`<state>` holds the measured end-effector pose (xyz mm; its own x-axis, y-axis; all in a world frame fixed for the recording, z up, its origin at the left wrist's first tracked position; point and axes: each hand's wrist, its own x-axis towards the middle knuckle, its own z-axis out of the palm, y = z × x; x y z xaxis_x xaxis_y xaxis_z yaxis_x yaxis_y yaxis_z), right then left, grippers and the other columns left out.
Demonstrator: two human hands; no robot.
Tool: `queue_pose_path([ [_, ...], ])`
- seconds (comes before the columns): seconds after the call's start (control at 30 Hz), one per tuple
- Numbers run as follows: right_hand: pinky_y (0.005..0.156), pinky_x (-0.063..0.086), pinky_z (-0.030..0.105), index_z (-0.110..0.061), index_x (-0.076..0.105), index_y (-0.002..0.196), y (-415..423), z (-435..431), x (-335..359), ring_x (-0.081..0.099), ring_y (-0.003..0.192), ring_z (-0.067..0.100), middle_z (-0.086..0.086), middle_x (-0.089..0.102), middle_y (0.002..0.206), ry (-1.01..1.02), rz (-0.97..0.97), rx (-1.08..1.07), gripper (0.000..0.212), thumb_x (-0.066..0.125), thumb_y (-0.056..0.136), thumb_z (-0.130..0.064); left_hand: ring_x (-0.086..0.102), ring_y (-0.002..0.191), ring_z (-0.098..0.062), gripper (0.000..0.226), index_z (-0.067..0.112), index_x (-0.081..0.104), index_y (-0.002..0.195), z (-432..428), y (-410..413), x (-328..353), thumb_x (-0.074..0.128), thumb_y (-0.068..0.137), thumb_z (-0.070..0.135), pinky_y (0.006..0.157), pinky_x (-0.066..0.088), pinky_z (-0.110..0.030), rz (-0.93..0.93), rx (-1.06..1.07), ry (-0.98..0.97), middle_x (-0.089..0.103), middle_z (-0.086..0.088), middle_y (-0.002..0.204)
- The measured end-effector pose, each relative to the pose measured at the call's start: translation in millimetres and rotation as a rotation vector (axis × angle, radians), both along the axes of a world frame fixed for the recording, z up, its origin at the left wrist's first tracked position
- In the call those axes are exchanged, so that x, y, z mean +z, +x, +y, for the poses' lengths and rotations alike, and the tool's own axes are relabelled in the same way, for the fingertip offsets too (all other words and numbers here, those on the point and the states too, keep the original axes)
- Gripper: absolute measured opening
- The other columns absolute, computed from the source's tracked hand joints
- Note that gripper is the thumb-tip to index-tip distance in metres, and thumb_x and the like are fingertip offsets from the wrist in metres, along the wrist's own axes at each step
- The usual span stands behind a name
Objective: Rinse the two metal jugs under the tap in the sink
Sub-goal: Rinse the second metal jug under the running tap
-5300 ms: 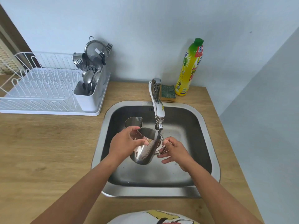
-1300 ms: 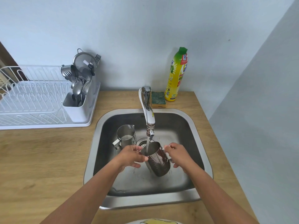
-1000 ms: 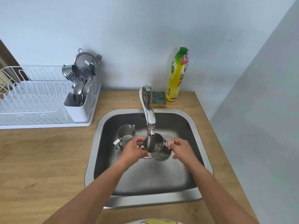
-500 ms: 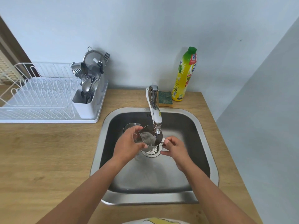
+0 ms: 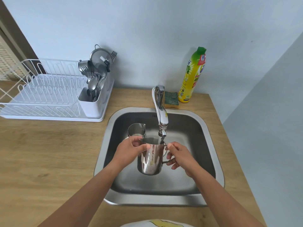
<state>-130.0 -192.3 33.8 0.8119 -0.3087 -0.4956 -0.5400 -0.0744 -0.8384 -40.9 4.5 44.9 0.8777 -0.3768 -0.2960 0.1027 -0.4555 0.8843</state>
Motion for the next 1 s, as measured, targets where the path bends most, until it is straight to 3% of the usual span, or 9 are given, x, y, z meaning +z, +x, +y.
queue_pose_path([
  [0.13, 0.048, 0.046, 0.027, -0.015, 0.064, 0.093, -7, -15, 16, 0.058, 0.057, 0.023, 0.006, 0.059, 0.070, -0.181, 0.073, 0.040, 0.028, 0.048, 0.099, -0.037, 0.072, 0.096, -0.020, 0.038, 0.018, 0.066, 0.113, -8, -10, -15, 0.080, 0.079, 0.027, 0.076, 0.058, -0.035, 0.223, -0.021, -0.092, 0.075, -0.006, 0.099],
  [0.23, 0.054, 0.049, 0.029, -0.021, 0.066, 0.091, -12, -26, 27, 0.058, 0.059, 0.020, 0.005, 0.062, 0.073, -0.315, 0.104, 0.062, 0.027, 0.051, 0.096, -0.042, 0.070, 0.087, -0.015, 0.028, 0.023, 0.064, 0.103, -18, -17, -20, 0.080, 0.080, 0.017, 0.084, 0.057, -0.042, 0.302, -0.053, -0.151, 0.074, -0.002, 0.091],
  [0.3, 0.056, 0.049, 0.030, -0.022, 0.067, 0.090, -15, -32, 32, 0.058, 0.063, 0.018, 0.005, 0.064, 0.077, -0.354, 0.094, 0.053, 0.024, 0.054, 0.096, -0.041, 0.068, 0.085, -0.013, 0.030, 0.024, 0.063, 0.101, -25, -19, -21, 0.080, 0.079, 0.011, 0.085, 0.056, -0.043, 0.312, -0.079, -0.175, 0.074, 0.000, 0.090],
  [0.43, 0.058, 0.048, 0.027, -0.019, 0.069, 0.089, -18, -36, 37, 0.056, 0.071, 0.015, 0.002, 0.063, 0.082, -0.302, 0.015, -0.002, 0.016, 0.060, 0.095, -0.030, 0.068, 0.080, -0.012, 0.045, 0.021, 0.063, 0.110, -33, -17, -17, 0.081, 0.074, -0.001, 0.073, 0.055, -0.030, 0.257, -0.086, -0.195, 0.072, -0.008, 0.100],
  [0.53, 0.059, 0.051, 0.026, -0.017, 0.069, 0.085, -16, -34, 33, 0.058, 0.077, 0.018, 0.008, 0.064, 0.086, -0.272, -0.050, -0.035, 0.014, 0.061, 0.094, -0.022, 0.070, 0.080, -0.013, 0.053, 0.020, 0.065, 0.109, -35, -14, -12, 0.082, 0.067, -0.007, 0.075, 0.057, -0.027, 0.170, -0.054, -0.202, 0.074, -0.009, 0.100],
  [0.63, 0.061, 0.055, 0.026, -0.017, 0.069, 0.082, -12, -30, 23, 0.061, 0.084, 0.021, 0.008, 0.065, 0.086, -0.190, -0.118, -0.067, 0.016, 0.060, 0.095, -0.015, 0.066, 0.090, -0.008, 0.059, 0.029, 0.062, 0.112, -30, -9, -5, 0.088, 0.064, 0.005, 0.085, 0.055, -0.026, 0.007, -0.030, -0.097, 0.071, 0.005, 0.097],
  [0.77, 0.064, 0.060, 0.028, -0.006, 0.068, 0.094, -6, -18, 6, 0.063, 0.087, 0.023, 0.009, 0.068, 0.090, -0.028, -0.147, -0.108, 0.014, 0.056, 0.098, -0.013, 0.058, 0.103, -0.006, 0.065, 0.030, 0.060, 0.124, -20, -5, 4, 0.089, 0.066, 0.019, 0.089, 0.045, -0.023, -0.173, -0.033, -0.018, 0.060, 0.010, 0.111],
  [0.9, 0.057, 0.059, 0.033, -0.008, 0.064, 0.095, -6, -11, 1, 0.065, 0.073, 0.026, 0.008, 0.071, 0.087, 0.063, -0.075, -0.076, 0.018, 0.049, 0.102, -0.017, 0.059, 0.100, -0.004, 0.060, 0.028, 0.061, 0.124, -16, -1, 4, 0.086, 0.069, 0.029, 0.089, 0.047, -0.023, -0.176, -0.042, -0.015, 0.061, 0.008, 0.108],
  [1.0, 0.054, 0.056, 0.032, -0.008, 0.063, 0.096, -6, -17, 1, 0.063, 0.069, 0.026, 0.010, 0.070, 0.088, -0.027, -0.030, -0.059, 0.019, 0.049, 0.102, -0.018, 0.064, 0.096, -0.010, 0.061, 0.024, 0.062, 0.122, -16, -3, -4, 0.088, 0.067, 0.032, 0.088, 0.054, -0.026, -0.104, -0.060, -0.004, 0.066, 0.004, 0.104],
])
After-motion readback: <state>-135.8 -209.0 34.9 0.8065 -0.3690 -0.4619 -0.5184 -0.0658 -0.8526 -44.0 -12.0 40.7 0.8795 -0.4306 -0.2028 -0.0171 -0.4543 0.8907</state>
